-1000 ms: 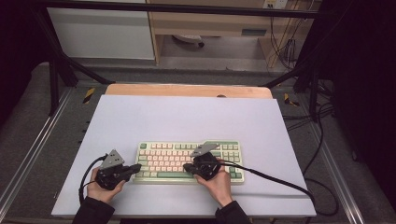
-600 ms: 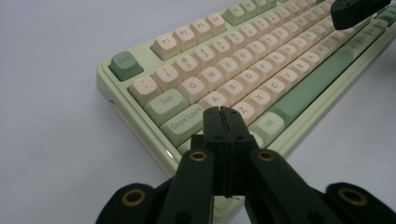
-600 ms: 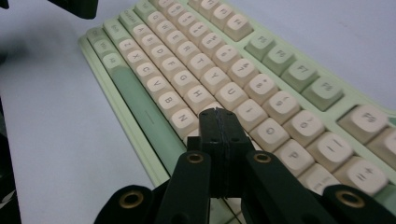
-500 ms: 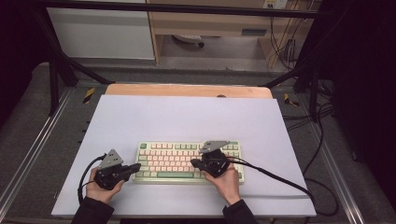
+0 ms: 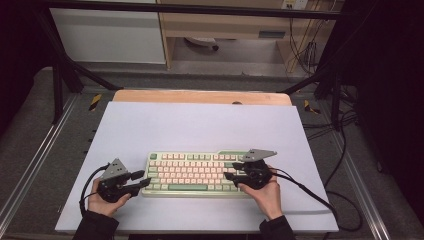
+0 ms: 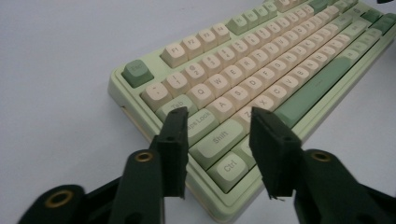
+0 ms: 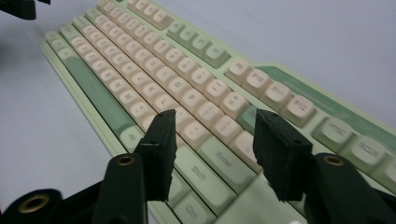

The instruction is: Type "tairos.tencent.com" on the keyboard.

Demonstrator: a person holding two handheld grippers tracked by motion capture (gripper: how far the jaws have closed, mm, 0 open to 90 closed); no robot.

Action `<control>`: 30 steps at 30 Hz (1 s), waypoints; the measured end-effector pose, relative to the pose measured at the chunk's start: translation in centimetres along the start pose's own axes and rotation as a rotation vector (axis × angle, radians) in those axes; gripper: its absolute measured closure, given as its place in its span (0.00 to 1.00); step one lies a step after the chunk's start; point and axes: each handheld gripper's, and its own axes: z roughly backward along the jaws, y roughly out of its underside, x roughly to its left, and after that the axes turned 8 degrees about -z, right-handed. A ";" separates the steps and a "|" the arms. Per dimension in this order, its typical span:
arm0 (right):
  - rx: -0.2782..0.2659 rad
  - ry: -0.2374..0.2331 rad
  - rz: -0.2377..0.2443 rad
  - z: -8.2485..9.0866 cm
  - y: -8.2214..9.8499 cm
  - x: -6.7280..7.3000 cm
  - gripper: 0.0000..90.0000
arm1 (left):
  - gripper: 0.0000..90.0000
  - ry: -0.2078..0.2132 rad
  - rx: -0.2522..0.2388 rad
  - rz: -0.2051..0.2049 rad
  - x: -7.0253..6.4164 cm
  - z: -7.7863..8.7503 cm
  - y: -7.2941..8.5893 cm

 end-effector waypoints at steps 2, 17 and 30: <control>-0.006 0.014 -0.016 0.7 0.5 -0.7 0.44 | 0.57 -0.011 -0.003 0.001 0.2 0.1 0.1; -0.013 0.051 -0.079 3.7 4.6 -4.8 0.07 | 0.18 -0.028 0.024 0.012 1.8 1.1 1.7; -0.019 0.067 -0.125 5.4 7.8 -6.5 0.01 | 0.08 -0.026 0.045 -0.008 2.0 0.9 2.9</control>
